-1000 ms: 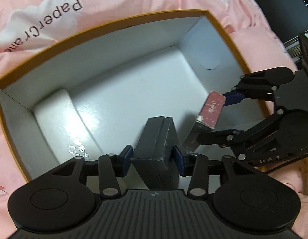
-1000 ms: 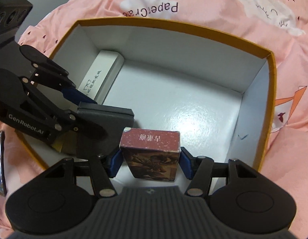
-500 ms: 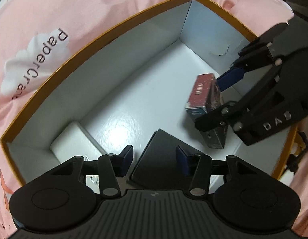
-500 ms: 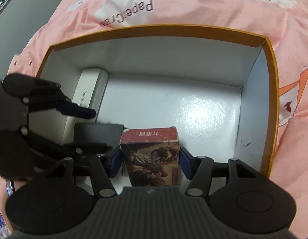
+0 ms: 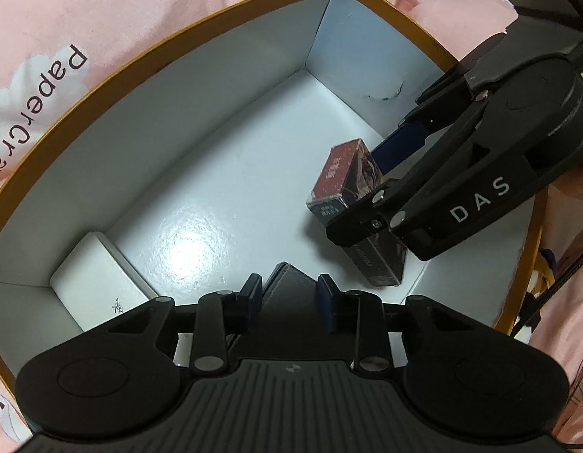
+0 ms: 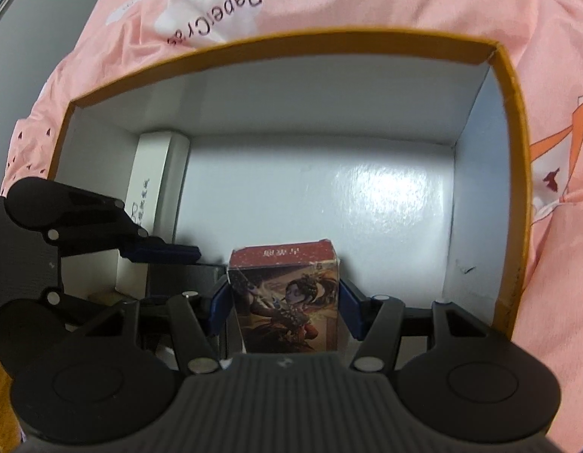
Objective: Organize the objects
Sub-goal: 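Lower the dark grey box with the left gripper while the right gripper lowers the red-brown box, then open both grippers to release the boxes and withdraw toward the pink pouch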
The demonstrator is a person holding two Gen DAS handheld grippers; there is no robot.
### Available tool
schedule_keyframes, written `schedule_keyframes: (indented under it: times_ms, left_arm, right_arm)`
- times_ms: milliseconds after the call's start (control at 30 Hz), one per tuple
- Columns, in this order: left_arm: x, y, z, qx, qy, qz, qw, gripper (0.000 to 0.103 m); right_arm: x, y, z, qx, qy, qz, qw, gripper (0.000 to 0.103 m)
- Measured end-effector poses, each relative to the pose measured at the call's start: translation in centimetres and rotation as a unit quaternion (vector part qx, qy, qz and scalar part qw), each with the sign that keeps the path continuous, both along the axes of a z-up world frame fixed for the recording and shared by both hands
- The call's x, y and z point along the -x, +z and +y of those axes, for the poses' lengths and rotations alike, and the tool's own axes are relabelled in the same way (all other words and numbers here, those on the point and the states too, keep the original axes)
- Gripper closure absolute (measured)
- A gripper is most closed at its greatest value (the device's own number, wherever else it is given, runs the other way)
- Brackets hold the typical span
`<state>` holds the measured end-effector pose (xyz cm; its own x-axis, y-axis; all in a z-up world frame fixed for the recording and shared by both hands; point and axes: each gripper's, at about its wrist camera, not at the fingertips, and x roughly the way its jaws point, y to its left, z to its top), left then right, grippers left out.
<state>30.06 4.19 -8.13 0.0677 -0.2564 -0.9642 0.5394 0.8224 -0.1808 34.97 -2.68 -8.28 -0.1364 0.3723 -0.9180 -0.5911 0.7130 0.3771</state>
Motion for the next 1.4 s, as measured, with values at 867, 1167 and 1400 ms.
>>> schedule_keyframes:
  times_ms: [867, 1167, 1400]
  left_arm:
    - [1.2, 2.9, 3.0, 0.026, 0.053, -0.03, 0.9978, 0.067]
    - [1.5, 0.5, 1.9, 0.009, 0.058, -0.016, 0.9982, 0.072]
    - [2.1, 0.2, 1.0, -0.01, 0.036, -0.005, 0.9993, 0.074]
  right_arm:
    - [2.5, -2.7, -0.5, 0.011, 0.01, 0.056, 0.998, 0.064]
    - [2.9, -3.3, 0.2, 0.02, 0.038, 0.055, 0.998, 0.069]
    - [3.6, -3.4, 0.4, 0.023, 0.045, 0.039, 0.998, 0.067]
